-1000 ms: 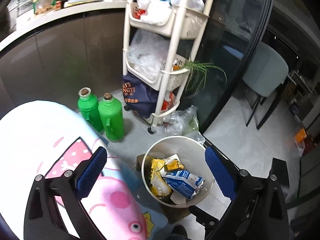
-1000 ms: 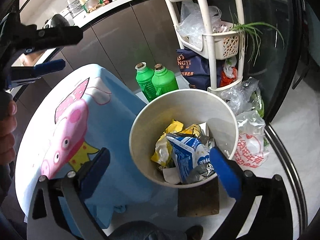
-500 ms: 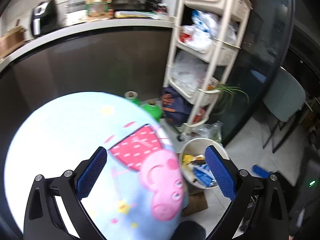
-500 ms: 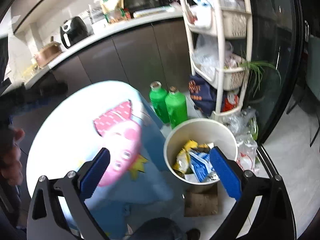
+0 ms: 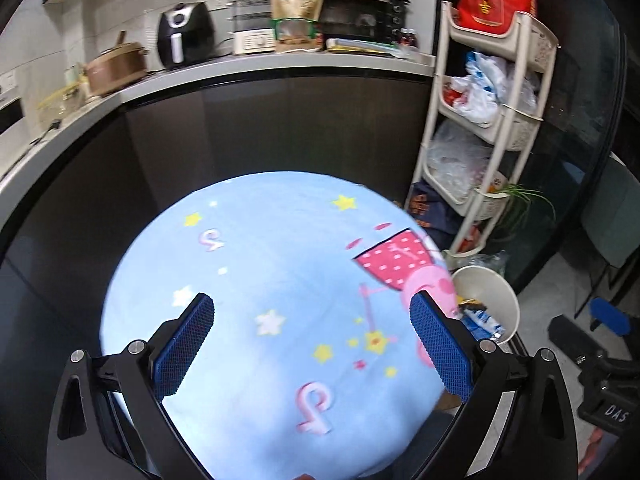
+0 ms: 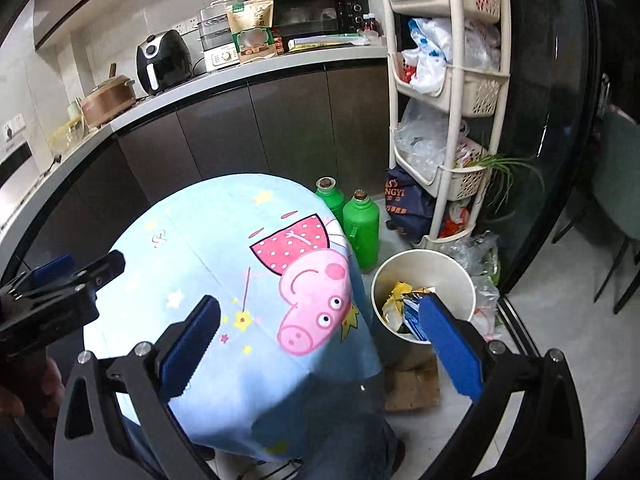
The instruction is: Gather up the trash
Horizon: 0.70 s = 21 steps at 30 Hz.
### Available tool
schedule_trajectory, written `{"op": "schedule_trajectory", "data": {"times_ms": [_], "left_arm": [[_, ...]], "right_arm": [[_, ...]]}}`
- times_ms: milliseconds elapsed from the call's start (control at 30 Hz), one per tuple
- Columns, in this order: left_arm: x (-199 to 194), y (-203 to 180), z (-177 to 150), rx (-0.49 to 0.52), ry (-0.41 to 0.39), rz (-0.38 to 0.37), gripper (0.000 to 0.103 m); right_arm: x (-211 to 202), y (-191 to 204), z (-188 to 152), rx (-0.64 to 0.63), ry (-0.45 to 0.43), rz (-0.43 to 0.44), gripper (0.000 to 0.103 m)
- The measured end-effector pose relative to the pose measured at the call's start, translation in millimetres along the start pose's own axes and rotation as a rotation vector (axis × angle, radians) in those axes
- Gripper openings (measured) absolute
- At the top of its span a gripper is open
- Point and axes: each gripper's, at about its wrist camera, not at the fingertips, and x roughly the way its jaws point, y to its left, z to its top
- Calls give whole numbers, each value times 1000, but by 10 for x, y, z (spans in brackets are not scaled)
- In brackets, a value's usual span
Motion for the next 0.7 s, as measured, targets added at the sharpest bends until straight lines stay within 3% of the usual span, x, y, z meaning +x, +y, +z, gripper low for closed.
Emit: {"op": "schedule_trajectory", "data": {"times_ms": [167,700], "left_arm": [[-233,235,-155,-2,-14,73,95],[-678,721,-462,-56,-33,146,95]], "right_arm": [[-243,272,-91,-37,-28,-36,100],[-518,954,-215,-145,-58,-3,100]]}}
